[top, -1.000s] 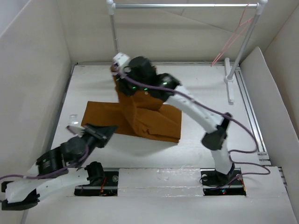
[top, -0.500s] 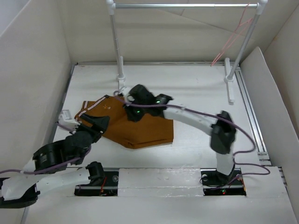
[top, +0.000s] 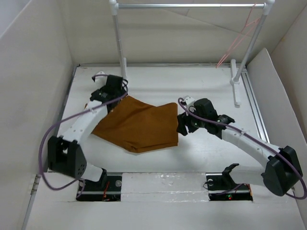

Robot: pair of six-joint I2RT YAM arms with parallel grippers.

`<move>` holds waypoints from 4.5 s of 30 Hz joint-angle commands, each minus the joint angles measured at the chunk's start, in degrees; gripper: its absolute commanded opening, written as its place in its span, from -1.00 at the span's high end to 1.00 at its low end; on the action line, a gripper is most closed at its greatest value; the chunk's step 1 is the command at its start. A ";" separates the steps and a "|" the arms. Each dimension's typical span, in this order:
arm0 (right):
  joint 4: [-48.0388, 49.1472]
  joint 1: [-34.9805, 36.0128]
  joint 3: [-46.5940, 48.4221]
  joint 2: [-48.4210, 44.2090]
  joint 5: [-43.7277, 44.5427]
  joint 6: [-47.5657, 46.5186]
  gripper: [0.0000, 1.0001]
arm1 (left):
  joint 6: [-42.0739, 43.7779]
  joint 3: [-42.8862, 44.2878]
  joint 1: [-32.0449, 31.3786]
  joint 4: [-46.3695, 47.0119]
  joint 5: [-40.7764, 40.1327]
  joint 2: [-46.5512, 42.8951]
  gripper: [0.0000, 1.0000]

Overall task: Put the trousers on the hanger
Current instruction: Fold the trousers at the center of the board, then pick up the hanger from the clothesline.

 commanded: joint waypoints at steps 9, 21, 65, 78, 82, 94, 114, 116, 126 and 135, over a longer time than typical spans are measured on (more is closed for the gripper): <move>5.79 -4.50 2.20 7.58 -10.76 -6.56 -0.51 | 17.98 28.46 13.32 -5.53 6.84 31.34 -0.52; 9.47 -11.45 -2.80 8.81 -16.46 -5.16 -0.56 | 22.03 37.00 13.33 -6.41 7.10 44.36 -0.45; 17.93 -18.03 -15.90 10.40 -23.77 0.04 1.00 | 21.15 25.31 23.44 -6.94 -4.59 37.95 0.59; -9.65 -18.65 -7.77 -5.74 -10.42 -11.28 -0.38 | 22.55 24.53 16.95 -0.97 4.72 18.91 -0.21; -17.41 -20.76 6.36 -12.09 -7.33 -12.27 -0.38 | 23.18 16.90 7.29 5.10 9.29 9.49 0.75; -5.57 -39.29 42.36 2.03 -10.83 -1.93 0.22 | 9.56 -1.22 -23.75 15.65 15.28 -4.67 1.00; 26.79 -48.62 52.22 31.58 -33.35 20.42 -0.40 | 7.62 -13.10 -24.90 15.65 20.72 -11.19 0.70; 27.32 -48.10 51.86 32.28 -32.55 20.43 -0.26 | 7.53 -13.10 -24.90 15.56 20.81 -11.45 0.64; 31.54 -47.48 48.79 33.77 -31.94 21.83 -0.26 | 7.18 -10.55 -24.90 15.12 21.86 -10.83 0.36; 35.41 -46.95 50.90 37.29 -32.46 25.35 0.31 | 5.60 -11.95 -25.52 13.72 20.99 -11.79 0.36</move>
